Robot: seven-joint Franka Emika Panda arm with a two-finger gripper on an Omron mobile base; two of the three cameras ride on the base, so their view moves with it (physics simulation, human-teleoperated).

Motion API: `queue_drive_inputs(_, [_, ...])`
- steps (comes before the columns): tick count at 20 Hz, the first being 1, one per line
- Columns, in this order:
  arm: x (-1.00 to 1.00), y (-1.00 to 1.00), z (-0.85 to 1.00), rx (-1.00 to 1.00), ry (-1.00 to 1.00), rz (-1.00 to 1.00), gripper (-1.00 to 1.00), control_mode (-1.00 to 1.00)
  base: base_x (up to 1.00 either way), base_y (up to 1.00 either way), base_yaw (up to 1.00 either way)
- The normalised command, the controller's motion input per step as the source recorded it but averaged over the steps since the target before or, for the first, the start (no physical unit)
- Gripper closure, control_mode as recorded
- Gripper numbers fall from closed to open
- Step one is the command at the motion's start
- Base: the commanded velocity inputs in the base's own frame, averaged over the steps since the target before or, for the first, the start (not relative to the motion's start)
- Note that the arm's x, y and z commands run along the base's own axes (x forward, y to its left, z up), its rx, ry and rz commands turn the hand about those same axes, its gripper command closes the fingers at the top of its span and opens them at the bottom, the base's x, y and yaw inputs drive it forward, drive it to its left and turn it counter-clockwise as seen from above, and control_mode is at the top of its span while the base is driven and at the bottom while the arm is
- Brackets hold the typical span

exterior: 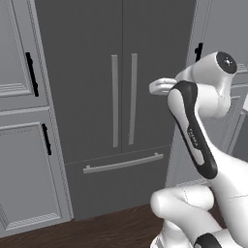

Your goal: Grab a lemon wedge from the fridge and one ice cube from the ice bowl, and put them in the glass of lemonade.

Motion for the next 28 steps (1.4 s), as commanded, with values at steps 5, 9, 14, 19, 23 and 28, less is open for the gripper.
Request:
queue_drive_inputs(5, [0.94, -0.18, -0.15, -0.05, -0.1, 0.0, -1.0, -1.0, 0.0, 0.0, 0.0])
queue_drive_inputs(9, [0.9, -0.08, -0.07, -0.1, 0.04, 0.0, -1.0, -1.0, 0.0, 0.0, 0.0])
queue_drive_inputs(14, [0.9, 0.0, -0.18, -0.08, 0.07, 0.0, -1.0, -1.0, 0.0, 0.0, 0.0])
queue_drive_inputs(19, [0.61, 0.03, -0.03, -0.03, 0.07, 0.0, -1.0, -1.0, 0.0, 0.0, 0.0])
queue_drive_inputs(23, [0.53, 0.17, -0.13, -0.02, 0.05, 0.0, -1.0, -1.0, 0.0, 0.0, 0.0])
queue_drive_inputs(28, [0.63, 0.13, -0.11, -0.04, 0.17, 0.0, -1.0, -1.0, 0.0, 0.0, 0.0])
